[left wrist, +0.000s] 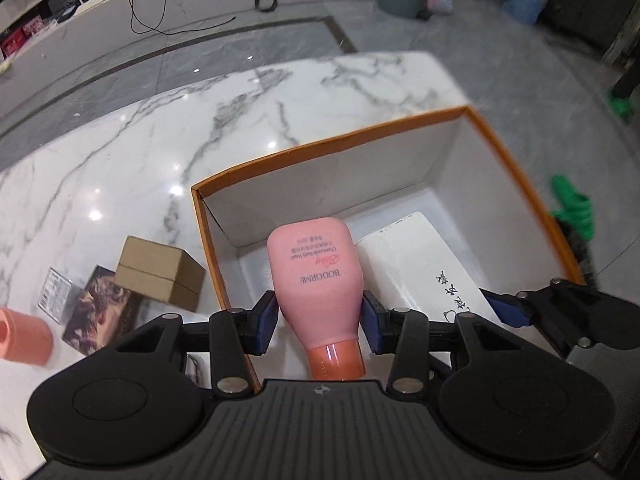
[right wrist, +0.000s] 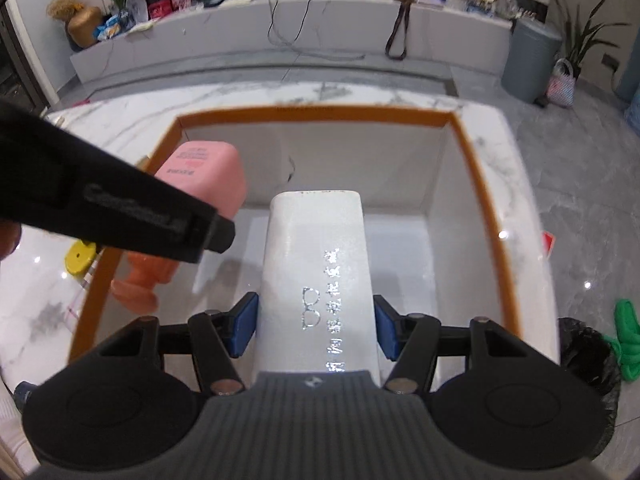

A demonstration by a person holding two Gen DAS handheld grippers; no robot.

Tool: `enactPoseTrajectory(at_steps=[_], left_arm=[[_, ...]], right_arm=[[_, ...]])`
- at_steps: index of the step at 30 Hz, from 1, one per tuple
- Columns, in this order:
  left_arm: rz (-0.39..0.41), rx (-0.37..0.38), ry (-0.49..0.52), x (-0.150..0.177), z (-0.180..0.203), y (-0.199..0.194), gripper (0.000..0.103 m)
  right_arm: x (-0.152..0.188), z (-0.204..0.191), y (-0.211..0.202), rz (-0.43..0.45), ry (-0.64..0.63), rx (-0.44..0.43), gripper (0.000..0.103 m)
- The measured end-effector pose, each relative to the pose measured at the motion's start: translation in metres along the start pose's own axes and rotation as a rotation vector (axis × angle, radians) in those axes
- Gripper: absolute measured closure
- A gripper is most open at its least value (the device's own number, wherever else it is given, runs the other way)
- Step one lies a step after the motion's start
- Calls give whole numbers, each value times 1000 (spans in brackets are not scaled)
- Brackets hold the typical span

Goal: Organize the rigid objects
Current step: 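Carry both items into the orange box and release them side by side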

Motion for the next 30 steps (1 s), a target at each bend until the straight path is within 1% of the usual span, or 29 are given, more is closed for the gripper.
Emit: enactPoseTrajectory(at_steps=[2,4,5,7,9,11,13,15,17,18,21,23,25,28,30], left_arm=[[-19,-73,35,-1,3,7,54],[-12,-162,98,-4,11,10,54],[-16,-193,116,-6,12,12,54],[-33,-212,135,-8,15,18,54],[-45,-231,151,-9,15,24,55],[-42,-235,163,-8,16,27,54],[-29,-254,177,-9,16,29,51],[-12,-263,200,-12,18,29,50],[4,-255,227,-11,17,26,46],[12,-239,234,-11,16,24,44],[66,-168,216,-10,9,8,41],[120,-115,182,-11,0,-8,41],[162,-86,144,-10,-9,-23,41],[198,-115,101,-9,-21,-35,41],[190,-151,83,-5,-28,-36,41]], right_arm=[[-1,1,8,-18,4,-10,44],[-3,2,16,-47,23,-24,44],[-4,2,20,-61,30,-37,44],[-5,1,26,-85,33,-59,44],[-6,-1,28,-91,26,-59,44],[-7,0,31,-103,37,-68,44],[-5,1,35,-116,45,-79,44],[-5,1,38,-122,46,-80,44],[-3,0,37,-118,46,-78,44],[-3,-1,37,-116,47,-80,44],[0,-1,37,-124,53,-70,44],[-5,0,39,-136,64,-71,43],[-8,1,39,-144,78,-72,43],[-10,0,44,-163,98,-69,43],[-12,-6,48,-175,87,-85,43]])
Point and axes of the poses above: each gripper's, at about its wrist camera, not at the fingertips, and y roughly the way its jaws point, z to its right, x to its underside, the point moved 7 cm from there along y, roughly the way its jaws point, and after that the axes turned 12 degrees about -z, right-handed, at the moved point
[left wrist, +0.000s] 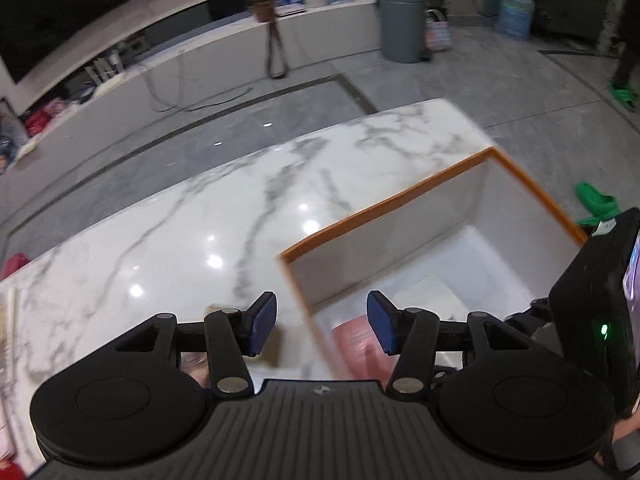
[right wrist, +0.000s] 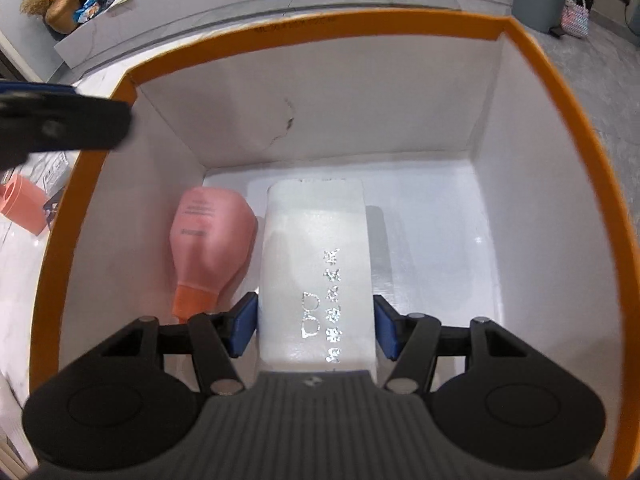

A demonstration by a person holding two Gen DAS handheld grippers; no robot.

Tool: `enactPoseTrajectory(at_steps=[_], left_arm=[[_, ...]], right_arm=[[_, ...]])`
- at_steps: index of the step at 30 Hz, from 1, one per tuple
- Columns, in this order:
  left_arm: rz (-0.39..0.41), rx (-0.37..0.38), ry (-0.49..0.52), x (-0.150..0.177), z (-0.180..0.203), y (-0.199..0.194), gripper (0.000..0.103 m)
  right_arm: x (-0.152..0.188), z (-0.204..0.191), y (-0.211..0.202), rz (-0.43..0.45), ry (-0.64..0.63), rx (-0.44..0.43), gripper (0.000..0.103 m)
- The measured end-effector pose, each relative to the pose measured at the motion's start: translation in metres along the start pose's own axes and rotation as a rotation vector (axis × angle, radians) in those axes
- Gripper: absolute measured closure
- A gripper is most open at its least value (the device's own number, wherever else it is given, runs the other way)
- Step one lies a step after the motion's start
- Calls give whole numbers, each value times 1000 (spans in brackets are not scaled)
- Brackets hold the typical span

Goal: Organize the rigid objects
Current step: 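Carry both items into the orange box and release them side by side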

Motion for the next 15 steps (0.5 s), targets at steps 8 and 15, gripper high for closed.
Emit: enactPoseTrajectory(at_steps=[8,15], left_arm=[[-113,132,-63,27,-10,23,54],[-96,174,-22,26,2,26,85]], right_arm=[[-10,-10,7,-7,1,-11,42],[3,-1,-2,-19,-24,-17,41]])
Point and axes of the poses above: each gripper's, at about its wrist camera, not at the fingertips, and y roughly the way its jaws point, z to its right, x to its underside, the point moved 7 cm from there along y, roughly the way its jaws point, and after that the axes turned 12 degrees about -z, right-handed, at the moved point
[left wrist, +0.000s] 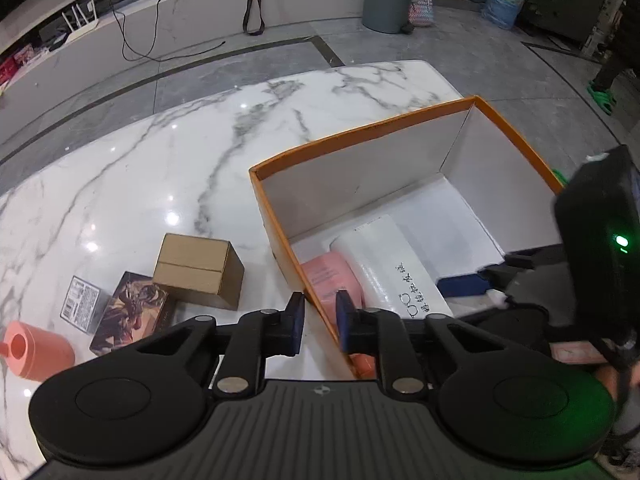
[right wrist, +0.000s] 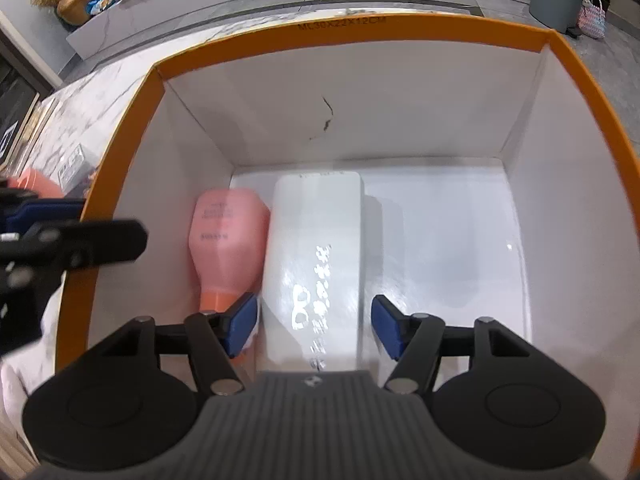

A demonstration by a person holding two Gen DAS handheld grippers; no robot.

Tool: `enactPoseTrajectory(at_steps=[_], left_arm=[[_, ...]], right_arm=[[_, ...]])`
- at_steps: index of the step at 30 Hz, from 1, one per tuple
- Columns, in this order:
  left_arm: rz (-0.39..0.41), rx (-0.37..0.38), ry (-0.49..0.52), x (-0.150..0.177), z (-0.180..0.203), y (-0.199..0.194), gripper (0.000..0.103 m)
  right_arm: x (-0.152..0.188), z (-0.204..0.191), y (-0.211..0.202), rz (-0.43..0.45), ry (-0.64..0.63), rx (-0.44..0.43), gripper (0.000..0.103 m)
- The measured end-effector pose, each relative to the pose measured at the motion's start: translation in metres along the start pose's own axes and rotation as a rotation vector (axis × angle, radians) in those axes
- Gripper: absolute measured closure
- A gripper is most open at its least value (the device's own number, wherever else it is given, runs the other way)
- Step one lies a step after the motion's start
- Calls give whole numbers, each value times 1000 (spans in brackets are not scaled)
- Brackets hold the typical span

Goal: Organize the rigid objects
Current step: 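Carry both items into the orange box and release them side by side, then grasp the dark blue spray can with the left tool while the right tool grasps the white lotion tube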

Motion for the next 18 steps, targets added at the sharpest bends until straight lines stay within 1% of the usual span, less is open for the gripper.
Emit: enactPoseTrajectory(at_steps=[1,2,4,9,12,15,18], left_arm=[[0,-5,2,-1,0,1,85],[1,-9,4,0,1,1,85],[10,-16,19,-2,0,2,87],[21,-43,34,-12,-6,6,90],[20,-32,35,-13,-8,7,90],[20,-15,34,-9,-8,3,87],[56,-2,46,0,-7,-12,79]], right_arm=[[2,0,-1,-9,4,-12,41],[2,-1,-1,-21,14,-32,47],[5,1,-1,-24,42,-54,47],[4,-3,-1,1,98,-63,48],[4,-4,0,2,127,-67,48],[5,-3,-1,8,119,-68,47],[12,0,-6,25,110,-41,43]])
Point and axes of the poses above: each gripper's, at about its wrist camera, not at the fingertips, and y roughly the way its jaws point, z to its right, x to its underside, the point moved 7 cm from there along y, roughly the way its jaws point, and after that the axes turned 12 degrees about -z, right-handed, at the moved point
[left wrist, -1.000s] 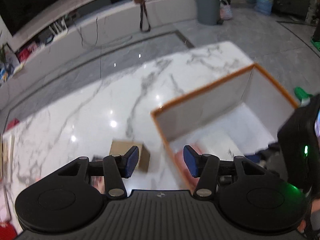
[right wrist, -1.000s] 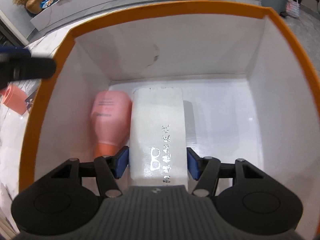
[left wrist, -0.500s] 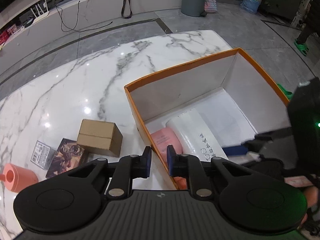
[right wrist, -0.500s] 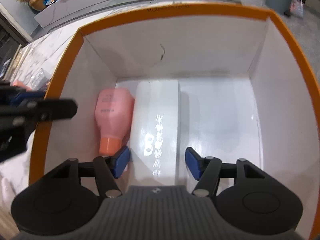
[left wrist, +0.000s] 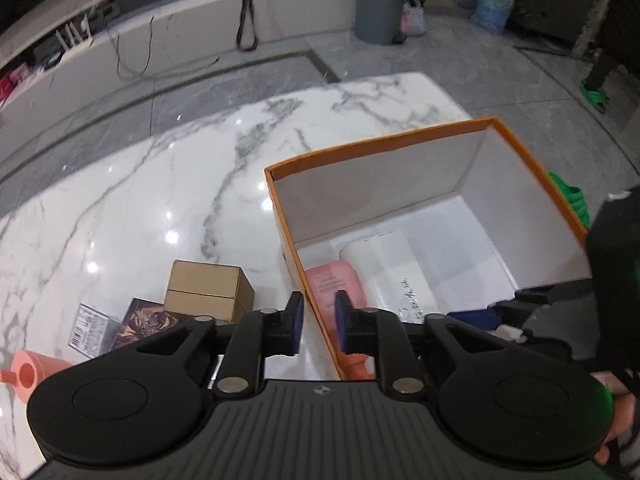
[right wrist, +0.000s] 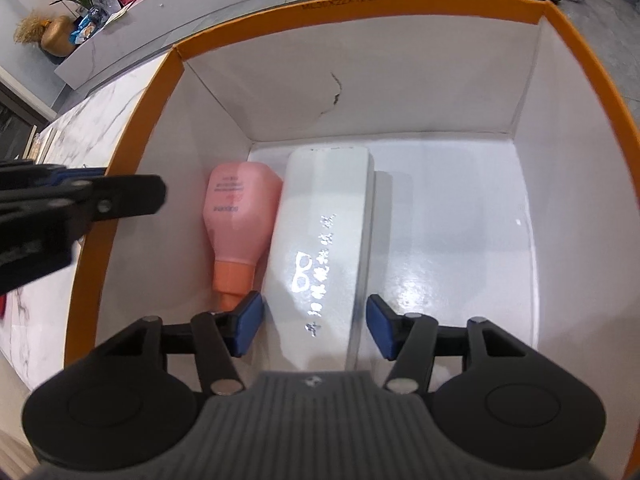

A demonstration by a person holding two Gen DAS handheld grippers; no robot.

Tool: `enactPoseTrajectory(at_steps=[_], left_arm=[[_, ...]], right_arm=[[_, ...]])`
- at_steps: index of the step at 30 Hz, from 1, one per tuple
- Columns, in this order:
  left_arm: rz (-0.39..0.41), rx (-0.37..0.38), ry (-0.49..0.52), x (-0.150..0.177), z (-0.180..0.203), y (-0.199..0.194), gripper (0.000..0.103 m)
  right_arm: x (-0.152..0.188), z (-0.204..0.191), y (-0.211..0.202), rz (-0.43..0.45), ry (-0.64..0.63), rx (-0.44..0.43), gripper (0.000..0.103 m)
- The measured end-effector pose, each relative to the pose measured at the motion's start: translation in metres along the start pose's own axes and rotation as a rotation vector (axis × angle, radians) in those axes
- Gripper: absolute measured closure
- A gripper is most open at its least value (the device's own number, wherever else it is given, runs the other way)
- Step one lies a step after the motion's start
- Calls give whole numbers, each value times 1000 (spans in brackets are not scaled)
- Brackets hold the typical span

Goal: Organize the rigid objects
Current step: 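Grasp the dark blue spray can with the left tool while the right tool grasps the white lotion tube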

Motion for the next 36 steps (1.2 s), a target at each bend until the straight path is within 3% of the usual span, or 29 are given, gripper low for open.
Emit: enactPoseTrajectory(at_steps=[5,10,12,15,18,25,30,36], left_arm=[[62,11,44,26,-2,-42,78],[76,12,82,64,-11,-72,78],[82,-1,113,80,-13,-80,78],[85,-13,146,105,-18,-85,77],[50,12,187,128,-19,-79,71],[-80,43,289,179,-11,-33,60],[-144,78,320,194,-4,0,47],[-214,85,343,201,-3,31,43]], right_arm=[[21,-22,-37,85,-85,18,43],[45,-69,-69,178,-195,-27,44],[50,-88,-81,229,-264,23,60],[59,-108,-98,301,-354,64,61],[66,-131,-103,287,-407,19,61],[97,-175,-69,137,-573,59,61],[104,-183,-45,60,-652,131,62],[96,-183,-22,-2,-720,182,63]])
Point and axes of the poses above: each gripper's, at about its wrist camera, not at the fingertips, and y roughly the way its jaws point, z to its right, x to its underside, the point moved 7 cm from there along y, roughly the way its jaws point, and after that the axes turned 12 degrees about -z, right-handed, at the moved point
